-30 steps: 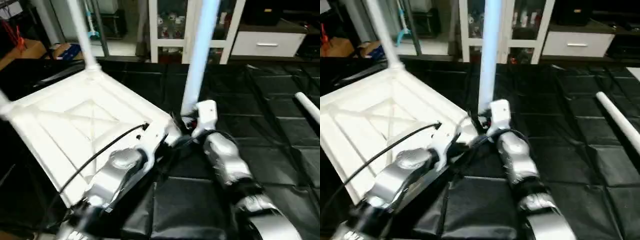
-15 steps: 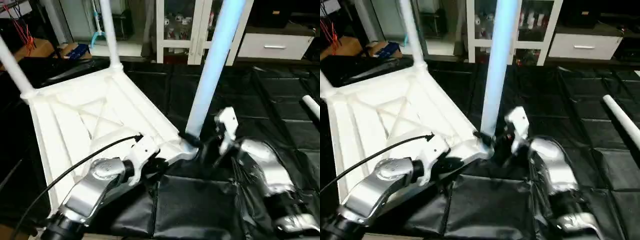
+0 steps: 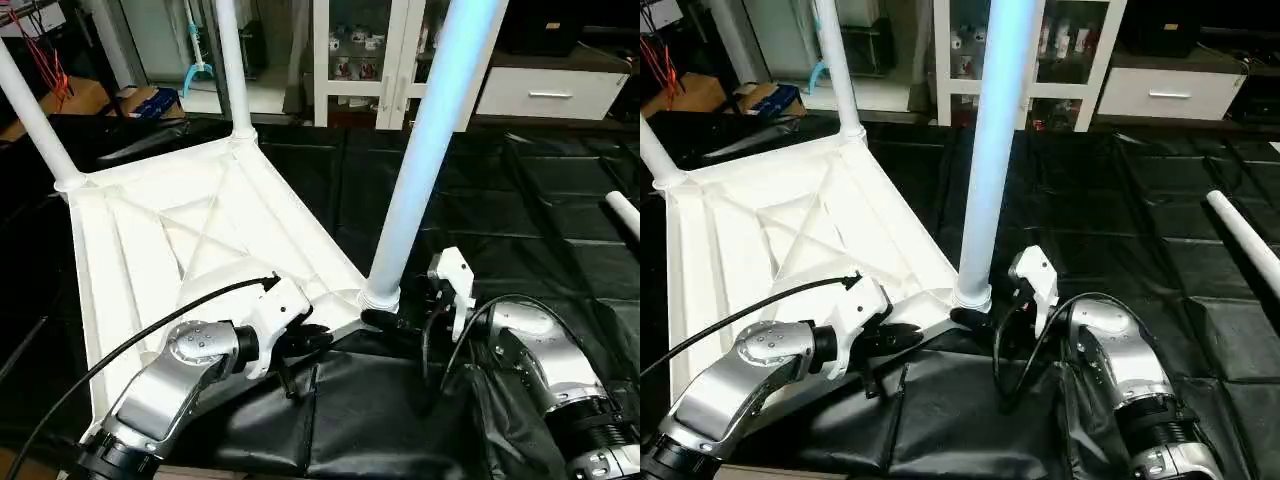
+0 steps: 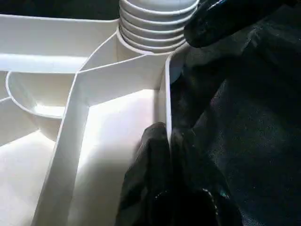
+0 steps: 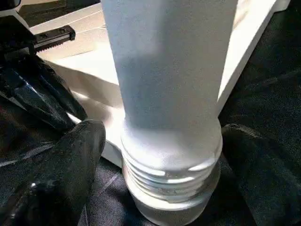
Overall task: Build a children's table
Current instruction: Rotate leg to tighten
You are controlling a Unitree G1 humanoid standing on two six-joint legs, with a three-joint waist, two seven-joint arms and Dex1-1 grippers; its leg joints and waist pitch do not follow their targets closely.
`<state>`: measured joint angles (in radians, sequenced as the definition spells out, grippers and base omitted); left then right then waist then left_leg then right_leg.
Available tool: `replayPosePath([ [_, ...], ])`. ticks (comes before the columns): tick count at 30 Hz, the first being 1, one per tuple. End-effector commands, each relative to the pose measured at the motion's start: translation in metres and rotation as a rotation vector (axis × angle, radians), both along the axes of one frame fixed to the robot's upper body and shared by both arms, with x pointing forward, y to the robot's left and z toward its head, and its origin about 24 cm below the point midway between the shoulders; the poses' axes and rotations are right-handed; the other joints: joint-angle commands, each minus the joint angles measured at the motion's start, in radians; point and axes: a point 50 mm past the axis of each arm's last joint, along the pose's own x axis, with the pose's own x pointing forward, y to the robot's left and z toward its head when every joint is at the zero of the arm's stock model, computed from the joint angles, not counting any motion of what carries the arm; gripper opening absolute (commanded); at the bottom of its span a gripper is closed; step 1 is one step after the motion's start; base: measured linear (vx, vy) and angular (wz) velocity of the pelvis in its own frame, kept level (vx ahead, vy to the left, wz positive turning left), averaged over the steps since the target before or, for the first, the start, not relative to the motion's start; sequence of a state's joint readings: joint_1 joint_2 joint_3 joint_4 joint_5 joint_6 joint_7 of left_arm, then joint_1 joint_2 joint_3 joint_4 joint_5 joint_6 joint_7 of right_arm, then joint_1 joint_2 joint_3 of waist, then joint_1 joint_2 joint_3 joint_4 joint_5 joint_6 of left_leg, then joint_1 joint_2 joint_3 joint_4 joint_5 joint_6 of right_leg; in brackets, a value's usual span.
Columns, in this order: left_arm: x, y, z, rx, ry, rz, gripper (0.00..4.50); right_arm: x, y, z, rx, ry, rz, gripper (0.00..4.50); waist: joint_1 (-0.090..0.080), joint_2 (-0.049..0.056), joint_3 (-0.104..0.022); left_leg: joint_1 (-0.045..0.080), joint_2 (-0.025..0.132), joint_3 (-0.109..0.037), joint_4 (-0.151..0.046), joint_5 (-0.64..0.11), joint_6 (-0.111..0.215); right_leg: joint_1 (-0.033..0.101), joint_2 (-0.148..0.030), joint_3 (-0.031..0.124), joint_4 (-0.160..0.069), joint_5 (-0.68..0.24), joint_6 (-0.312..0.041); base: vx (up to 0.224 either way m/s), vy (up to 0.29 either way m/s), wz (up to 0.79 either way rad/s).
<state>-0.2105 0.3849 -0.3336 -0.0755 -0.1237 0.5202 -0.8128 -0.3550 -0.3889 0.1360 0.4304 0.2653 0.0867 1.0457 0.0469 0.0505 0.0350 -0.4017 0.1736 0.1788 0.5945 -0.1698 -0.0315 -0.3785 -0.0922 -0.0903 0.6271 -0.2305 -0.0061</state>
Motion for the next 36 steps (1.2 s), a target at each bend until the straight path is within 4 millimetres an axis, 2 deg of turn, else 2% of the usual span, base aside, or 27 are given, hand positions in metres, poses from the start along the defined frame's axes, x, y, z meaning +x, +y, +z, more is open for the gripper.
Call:
replayPosePath([
  [1,-0.009,-0.008,-0.004,-0.023,0.036,-0.072,0.0,0.003,-0.002,0.004,-0.007,-0.014,-0.01,4.25,-0.002,-0.014,-0.055,0.022,0.06,-0.02,-0.062,-0.161,0.104,0.038,-0.06,0.054,-0.076,-0.019,-0.243,0.0,0.0,0.0],
  [2,-0.009,-0.008,-0.004,-0.023,0.036,-0.072,0.0,0.003,-0.002,0.004,-0.007,-0.014,-0.01,4.25,-0.001,-0.013,-0.055,0.022,0.06,-0.02,-0.062,-0.162,0.104,0.039,-0.06,0.054,-0.076,-0.022,-0.243,0.0,0.0,0.0],
  [3,-0.009,-0.008,-0.004,-0.022,0.036,-0.074,0.0,0.004,-0.003,0.004,-0.005,-0.017,-0.014,3.97,-0.001,-0.013,-0.055,0.022,0.06,-0.02,-0.061,-0.161,0.104,0.039,-0.06,0.054,-0.075,-0.024,-0.243,0.0,0.0,0.0],
  [8,-0.01,-0.008,-0.004,-0.022,0.042,-0.08,0.0,0.005,-0.002,0.005,0.017,-0.019,-0.019,3.75,-0.001,-0.012,-0.054,0.024,0.061,-0.021,-0.064,-0.181,0.096,0.038,-0.059,0.054,-0.076,-0.044,-0.241,0.0,0.0,0.0],
  [9,-0.011,-0.008,-0.004,-0.021,0.046,-0.084,0.0,0.005,-0.001,0.006,0.029,-0.021,-0.019,3.5,-0.001,-0.012,-0.055,0.024,0.061,-0.021,-0.063,-0.18,0.094,0.039,-0.059,0.054,-0.076,-0.043,-0.241,0.0,0.0,0.0],
  [12,-0.012,-0.008,-0.005,-0.021,0.051,-0.088,0.0,0.005,0.001,0.007,0.045,-0.021,-0.015,3.44,-0.001,-0.012,-0.055,0.023,0.061,-0.021,-0.062,-0.17,0.097,0.039,-0.059,0.054,-0.073,-0.028,-0.243,0.0,0.0,0.0],
  [15,-0.012,-0.008,-0.005,-0.02,0.052,-0.091,0.0,0.005,0.001,0.006,0.048,-0.018,-0.011,3.05,0.0,-0.011,-0.057,0.024,0.061,-0.021,-0.06,-0.159,0.101,0.039,-0.058,0.054,-0.071,-0.012,-0.245,0.0,0.0,0.0],
  [20,-0.013,-0.008,-0.005,-0.018,0.056,-0.094,0.0,0.004,0.003,0.005,0.051,-0.009,0.002,2.78,0.002,-0.011,-0.057,0.024,0.06,-0.021,-0.059,-0.158,0.101,0.04,-0.059,0.053,-0.071,-0.011,-0.246,0.0,0.0,0.0],
  [32,-0.014,-0.007,-0.006,-0.011,0.07,-0.098,0.0,0.002,0.003,0.004,0.064,-0.002,0.003,2.74,0.002,-0.009,-0.057,0.025,0.061,-0.022,-0.06,-0.179,0.088,0.039,-0.058,0.053,-0.071,-0.033,-0.244,0.0,0.0,0.0],
  [36,-0.011,-0.008,-0.01,0.012,0.072,-0.054,0.0,0.008,0.006,-0.003,0.027,-0.004,-0.108,2.74,-0.001,-0.008,-0.056,0.024,0.06,-0.022,-0.062,-0.189,0.082,0.039,-0.058,0.053,-0.072,-0.04,-0.243,0.0,0.0,0.0],
])
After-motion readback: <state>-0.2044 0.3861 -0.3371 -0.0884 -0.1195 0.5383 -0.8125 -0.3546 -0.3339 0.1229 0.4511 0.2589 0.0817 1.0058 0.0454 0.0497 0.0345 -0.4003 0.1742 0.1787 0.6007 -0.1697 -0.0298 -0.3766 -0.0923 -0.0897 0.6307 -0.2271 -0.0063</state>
